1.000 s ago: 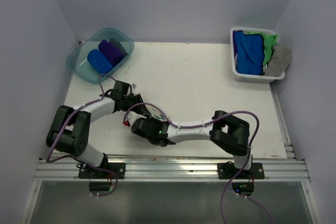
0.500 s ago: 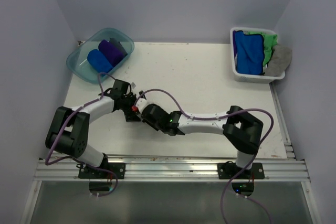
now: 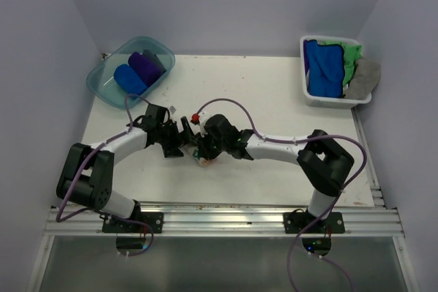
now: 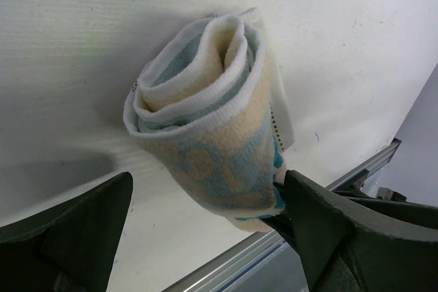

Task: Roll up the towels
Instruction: Roll the towel, then place the rolled towel into the container

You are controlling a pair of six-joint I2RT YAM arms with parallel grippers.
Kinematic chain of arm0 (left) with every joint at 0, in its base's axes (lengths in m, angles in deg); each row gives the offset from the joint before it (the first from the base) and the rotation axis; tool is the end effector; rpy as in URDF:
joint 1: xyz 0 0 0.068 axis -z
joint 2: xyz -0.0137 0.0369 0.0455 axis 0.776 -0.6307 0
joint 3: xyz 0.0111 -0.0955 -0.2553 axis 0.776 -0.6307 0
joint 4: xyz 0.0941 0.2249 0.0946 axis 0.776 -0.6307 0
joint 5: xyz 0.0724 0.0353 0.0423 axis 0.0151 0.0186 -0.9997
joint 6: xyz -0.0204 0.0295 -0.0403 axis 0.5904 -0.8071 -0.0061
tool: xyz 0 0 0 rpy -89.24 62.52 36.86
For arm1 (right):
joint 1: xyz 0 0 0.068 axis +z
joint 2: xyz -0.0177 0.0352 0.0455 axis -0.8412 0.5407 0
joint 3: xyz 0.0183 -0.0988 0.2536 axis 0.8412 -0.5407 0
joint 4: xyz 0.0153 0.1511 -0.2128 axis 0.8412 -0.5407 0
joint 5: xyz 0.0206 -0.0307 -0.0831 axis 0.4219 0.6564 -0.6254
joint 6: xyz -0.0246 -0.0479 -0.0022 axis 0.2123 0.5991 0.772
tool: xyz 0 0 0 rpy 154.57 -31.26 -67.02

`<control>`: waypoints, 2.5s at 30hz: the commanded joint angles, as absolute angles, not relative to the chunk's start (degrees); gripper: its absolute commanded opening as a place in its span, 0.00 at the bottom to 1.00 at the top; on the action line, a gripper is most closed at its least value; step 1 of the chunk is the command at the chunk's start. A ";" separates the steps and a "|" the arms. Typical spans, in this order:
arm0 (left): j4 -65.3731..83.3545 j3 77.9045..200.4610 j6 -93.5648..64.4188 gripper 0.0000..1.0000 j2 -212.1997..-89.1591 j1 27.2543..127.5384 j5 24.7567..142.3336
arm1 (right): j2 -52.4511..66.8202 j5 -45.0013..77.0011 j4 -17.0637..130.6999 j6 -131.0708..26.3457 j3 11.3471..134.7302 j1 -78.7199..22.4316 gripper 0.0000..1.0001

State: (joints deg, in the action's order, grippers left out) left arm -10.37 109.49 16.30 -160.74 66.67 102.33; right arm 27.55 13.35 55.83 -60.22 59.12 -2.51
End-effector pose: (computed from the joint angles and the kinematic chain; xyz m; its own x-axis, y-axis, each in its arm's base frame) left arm 0.2571 -0.0895 0.1617 -0.9264 -0.3630 -0.0997 -0.2250 0.7465 -0.6262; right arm 0.2176 0.3133 0.1895 -0.5841 -0.3895 -0.7121 -0.7271 0.6410 0.2459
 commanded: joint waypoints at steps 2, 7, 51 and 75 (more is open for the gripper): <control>-6.39 108.68 18.32 0.96 -157.54 66.28 103.32 | 26.30 25.65 62.24 -68.12 56.82 -5.23 0.11; -5.60 107.71 18.32 0.96 -157.36 66.28 103.93 | 27.26 32.08 67.69 -73.05 55.24 -8.66 0.10; 5.92 104.28 27.46 0.85 -162.28 68.47 101.56 | 46.16 52.66 116.48 -112.78 45.30 -18.78 0.11; -12.62 113.51 25.71 0.52 -161.67 69.18 90.58 | 18.40 28.06 63.25 -86.96 48.29 -18.86 0.67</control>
